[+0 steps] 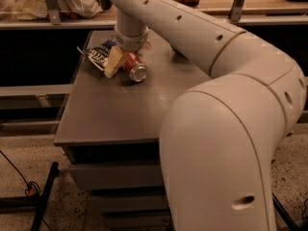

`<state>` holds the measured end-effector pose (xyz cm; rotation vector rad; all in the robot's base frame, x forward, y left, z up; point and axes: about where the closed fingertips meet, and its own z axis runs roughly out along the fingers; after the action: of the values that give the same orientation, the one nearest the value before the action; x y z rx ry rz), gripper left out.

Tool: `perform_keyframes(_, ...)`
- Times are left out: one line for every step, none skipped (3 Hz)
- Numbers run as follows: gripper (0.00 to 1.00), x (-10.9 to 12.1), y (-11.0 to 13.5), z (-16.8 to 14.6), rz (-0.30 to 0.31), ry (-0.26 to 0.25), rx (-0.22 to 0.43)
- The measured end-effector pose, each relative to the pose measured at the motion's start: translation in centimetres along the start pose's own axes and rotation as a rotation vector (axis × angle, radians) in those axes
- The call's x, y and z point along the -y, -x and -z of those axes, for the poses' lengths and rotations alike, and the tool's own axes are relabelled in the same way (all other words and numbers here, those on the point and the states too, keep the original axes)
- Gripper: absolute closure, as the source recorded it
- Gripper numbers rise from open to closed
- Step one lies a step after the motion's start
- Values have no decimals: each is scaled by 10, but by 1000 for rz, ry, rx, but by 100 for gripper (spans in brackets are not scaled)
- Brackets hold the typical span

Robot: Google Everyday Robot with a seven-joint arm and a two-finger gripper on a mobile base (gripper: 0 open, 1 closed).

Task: Place coke can upright

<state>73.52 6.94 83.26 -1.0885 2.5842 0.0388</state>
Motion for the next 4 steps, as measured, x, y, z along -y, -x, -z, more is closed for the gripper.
perform_keyframes(18,0,2,-3,-7,-11,-14)
perform_keyframes(39,1,3,-8,-11,-14,-24)
perform_keyframes(64,-1,7,-11,8,-7,-36)
perform_keyframes(87,-2,10,-10,57,14,-51)
